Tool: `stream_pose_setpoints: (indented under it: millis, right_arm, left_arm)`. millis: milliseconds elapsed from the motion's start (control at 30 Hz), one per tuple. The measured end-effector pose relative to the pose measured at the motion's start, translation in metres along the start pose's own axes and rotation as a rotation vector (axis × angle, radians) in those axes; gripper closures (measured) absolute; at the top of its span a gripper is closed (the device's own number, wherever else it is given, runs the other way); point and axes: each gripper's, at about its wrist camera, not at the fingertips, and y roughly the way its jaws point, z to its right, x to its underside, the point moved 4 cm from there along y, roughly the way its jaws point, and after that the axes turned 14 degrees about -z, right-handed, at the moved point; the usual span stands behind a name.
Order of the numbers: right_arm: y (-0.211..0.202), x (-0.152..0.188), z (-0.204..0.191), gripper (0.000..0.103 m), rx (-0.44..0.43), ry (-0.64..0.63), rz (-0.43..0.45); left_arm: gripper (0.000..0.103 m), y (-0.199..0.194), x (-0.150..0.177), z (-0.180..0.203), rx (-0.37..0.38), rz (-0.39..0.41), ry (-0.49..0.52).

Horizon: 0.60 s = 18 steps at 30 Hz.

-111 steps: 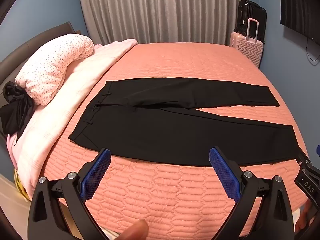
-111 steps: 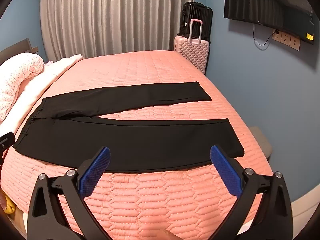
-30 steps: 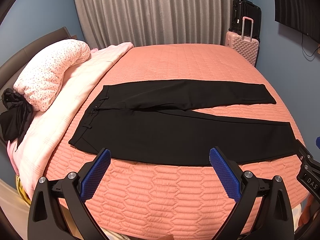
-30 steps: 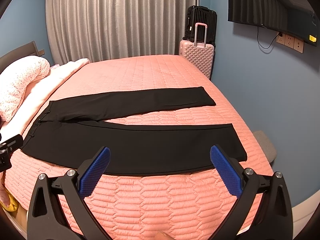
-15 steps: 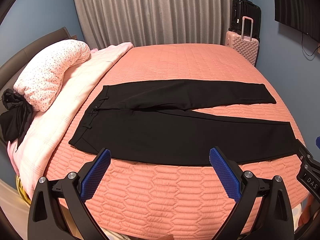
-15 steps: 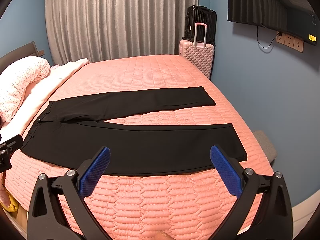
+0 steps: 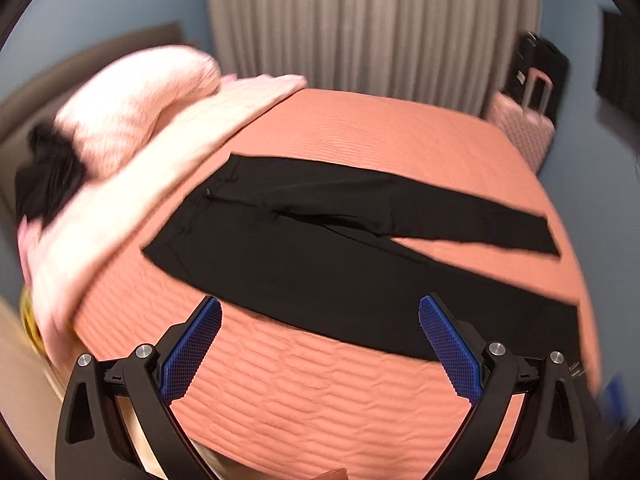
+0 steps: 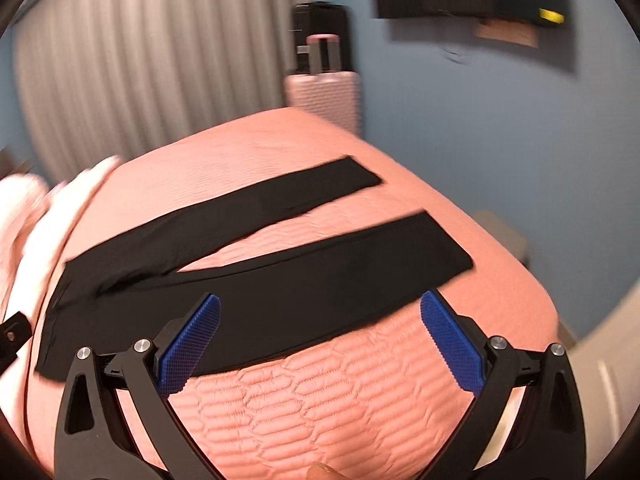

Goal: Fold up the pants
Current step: 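Move both tools toward the trouser legs, lowering over the fabric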

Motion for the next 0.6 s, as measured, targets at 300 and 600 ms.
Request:
stream_pose_setpoints:
  millis: [300,600]
  right_arm:
    - [-0.009,-0.007,-0.010,0.005,0.121,0.038,0.072]
    - [0.000,-0.012,0.002,0.005,0.104,0.124,0.055]
  left_arm:
    - [0.005,-0.007,0.009,0.056,0.022,0.009,0.010]
    - [0.005,0.001,0.007,0.074,0.026,0.010,0.087]
